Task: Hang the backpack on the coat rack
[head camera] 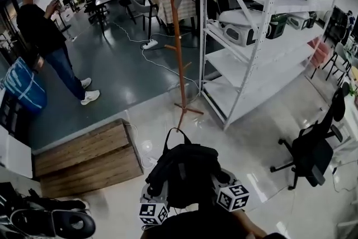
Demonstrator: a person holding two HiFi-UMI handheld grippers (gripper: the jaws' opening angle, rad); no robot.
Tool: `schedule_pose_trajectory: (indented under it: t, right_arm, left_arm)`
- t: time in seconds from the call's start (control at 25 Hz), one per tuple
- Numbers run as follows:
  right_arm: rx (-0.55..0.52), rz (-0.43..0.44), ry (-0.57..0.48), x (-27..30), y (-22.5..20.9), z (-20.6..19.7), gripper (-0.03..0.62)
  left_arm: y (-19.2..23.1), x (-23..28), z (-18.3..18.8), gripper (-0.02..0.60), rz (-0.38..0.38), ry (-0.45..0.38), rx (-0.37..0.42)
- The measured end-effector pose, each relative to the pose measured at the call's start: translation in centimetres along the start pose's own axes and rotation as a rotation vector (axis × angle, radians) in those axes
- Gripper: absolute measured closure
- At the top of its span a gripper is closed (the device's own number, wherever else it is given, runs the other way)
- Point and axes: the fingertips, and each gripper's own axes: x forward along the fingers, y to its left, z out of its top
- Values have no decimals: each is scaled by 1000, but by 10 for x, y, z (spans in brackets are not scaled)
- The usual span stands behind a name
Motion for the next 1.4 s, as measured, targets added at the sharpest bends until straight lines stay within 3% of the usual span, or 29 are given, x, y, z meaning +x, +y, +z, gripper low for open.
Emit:
schedule_pose_trajectory:
  t: [0.8,1.4]
  right_arm:
    - [-46,127,31,98,-127,123,542]
    - [-35,150,35,162,-163,165,542]
  left_arm:
    - [-26,171,61,485,117,-37,-16]
    - [-5,245,88,485,141,-28,-13]
